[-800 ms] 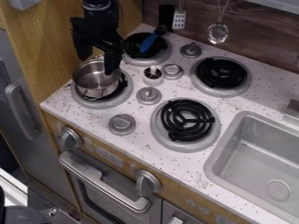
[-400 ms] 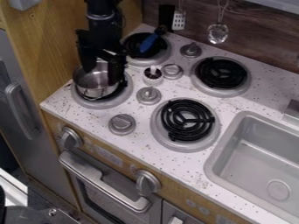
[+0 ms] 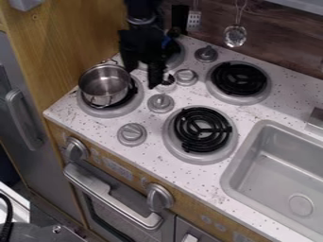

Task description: Put the blue spoon on the right lower burner

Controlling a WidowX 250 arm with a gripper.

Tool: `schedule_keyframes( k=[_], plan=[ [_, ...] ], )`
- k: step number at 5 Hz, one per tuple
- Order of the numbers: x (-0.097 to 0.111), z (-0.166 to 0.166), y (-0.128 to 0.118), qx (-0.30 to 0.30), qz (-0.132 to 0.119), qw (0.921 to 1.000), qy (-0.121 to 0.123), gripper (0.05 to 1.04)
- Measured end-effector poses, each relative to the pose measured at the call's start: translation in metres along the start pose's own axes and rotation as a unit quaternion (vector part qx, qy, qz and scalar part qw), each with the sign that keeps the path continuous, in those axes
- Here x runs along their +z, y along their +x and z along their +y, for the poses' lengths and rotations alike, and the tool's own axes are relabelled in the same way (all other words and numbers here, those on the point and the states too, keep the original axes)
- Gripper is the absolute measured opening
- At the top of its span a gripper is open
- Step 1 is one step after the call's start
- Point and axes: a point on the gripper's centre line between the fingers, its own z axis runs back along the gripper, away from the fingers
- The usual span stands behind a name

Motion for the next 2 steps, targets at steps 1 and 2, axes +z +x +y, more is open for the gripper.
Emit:
schedule_keyframes(
  k=[1,2],
  plan=[
    [-0.014,0.011,0.034,0.021,-0.051,0.9977,0.038,0.999],
    [-0.037,0.029,0.062,0.057,-0.064,0.9948,0.055,0.999]
  ],
)
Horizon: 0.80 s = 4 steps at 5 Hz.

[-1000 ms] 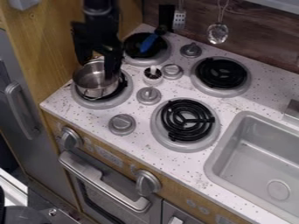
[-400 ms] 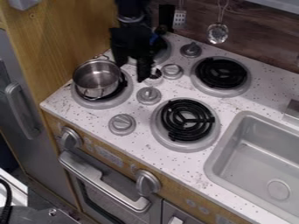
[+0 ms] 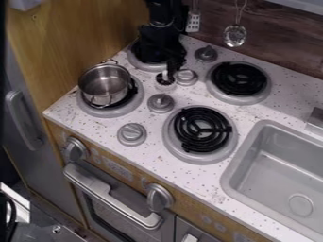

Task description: Put the blue spoon on the right lower burner

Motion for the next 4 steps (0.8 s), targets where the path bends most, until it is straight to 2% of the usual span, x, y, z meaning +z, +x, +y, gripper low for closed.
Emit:
schedule_keyframes(
  k=[1,2,4],
  plan=[
    [-0.022,0.013,0.015,0.039,-0.008,0.9991,0.014,0.999],
    [-0.038,0.025,0.028,0.071,0.0,0.9975,0.005,0.999],
    [-0.055,0.044,0.041,0.116,-0.004,0.9931,0.015,0.999]
  ],
)
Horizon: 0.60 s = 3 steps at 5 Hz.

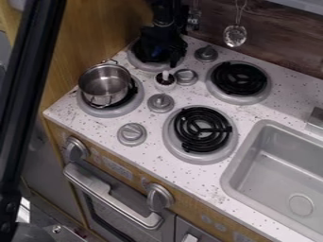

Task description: Put the blue spoon on the right lower burner

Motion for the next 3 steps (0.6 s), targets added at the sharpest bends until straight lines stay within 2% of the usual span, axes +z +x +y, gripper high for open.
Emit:
schedule_keyframes(
  k=[1,3],
  plan=[
    [-0.004,0.008,0.01,0.019,-0.007,0.9998,0.008,0.999],
    [-0.024,0.017,0.017,0.038,0.011,0.9992,0.012,0.999]
  ],
)
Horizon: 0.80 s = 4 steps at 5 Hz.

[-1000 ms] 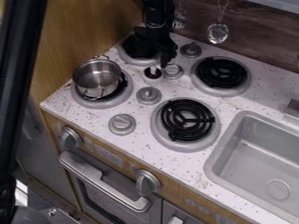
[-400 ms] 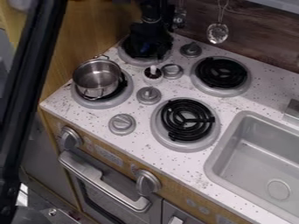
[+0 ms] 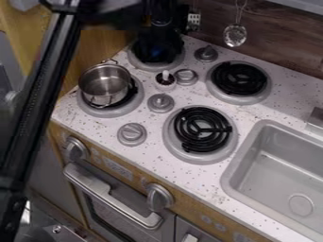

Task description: Put the blue spoon on the right lower burner

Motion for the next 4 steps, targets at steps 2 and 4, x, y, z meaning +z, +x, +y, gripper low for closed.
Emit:
schedule_keyframes(
  k=[2,4],
  plan=[
    [-0.0065,-0.0002,0.0092,0.018,-0.007,0.9998,-0.003,0.997],
    [-0.0124,-0.003,0.0108,0.02,-0.008,0.9997,-0.006,0.688]
  ],
)
